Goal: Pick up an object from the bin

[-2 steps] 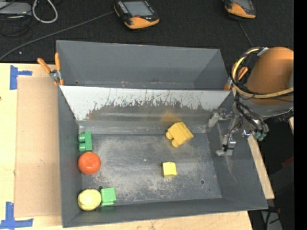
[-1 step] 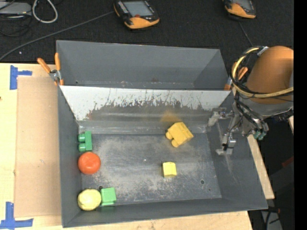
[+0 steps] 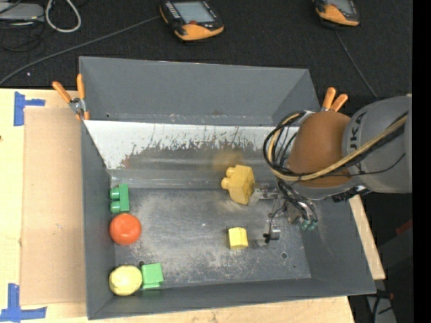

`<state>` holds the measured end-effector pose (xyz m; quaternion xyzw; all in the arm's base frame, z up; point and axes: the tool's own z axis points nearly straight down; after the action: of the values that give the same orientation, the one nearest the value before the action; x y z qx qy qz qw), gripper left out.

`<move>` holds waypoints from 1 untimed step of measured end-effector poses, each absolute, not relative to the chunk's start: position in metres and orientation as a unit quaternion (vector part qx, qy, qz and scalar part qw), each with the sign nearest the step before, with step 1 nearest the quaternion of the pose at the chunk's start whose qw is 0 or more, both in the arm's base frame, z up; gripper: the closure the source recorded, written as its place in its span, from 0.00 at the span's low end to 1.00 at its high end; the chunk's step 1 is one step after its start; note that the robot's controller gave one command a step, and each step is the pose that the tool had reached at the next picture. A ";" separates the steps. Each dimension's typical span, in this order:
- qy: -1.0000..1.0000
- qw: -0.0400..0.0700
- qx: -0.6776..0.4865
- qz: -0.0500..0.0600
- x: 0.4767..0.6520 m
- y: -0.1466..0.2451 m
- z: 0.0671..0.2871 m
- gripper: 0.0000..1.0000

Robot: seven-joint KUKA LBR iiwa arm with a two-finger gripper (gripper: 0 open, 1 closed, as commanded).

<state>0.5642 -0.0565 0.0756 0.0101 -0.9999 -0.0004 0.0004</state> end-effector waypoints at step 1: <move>-1.000 -0.003 0.010 0.001 0.600 -0.057 0.103 0.00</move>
Offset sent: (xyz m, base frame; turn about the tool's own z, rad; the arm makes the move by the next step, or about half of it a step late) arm -0.0190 0.0707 0.0244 0.0605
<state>0.6003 -0.0572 0.1029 0.0095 -0.9999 0.0009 -0.0030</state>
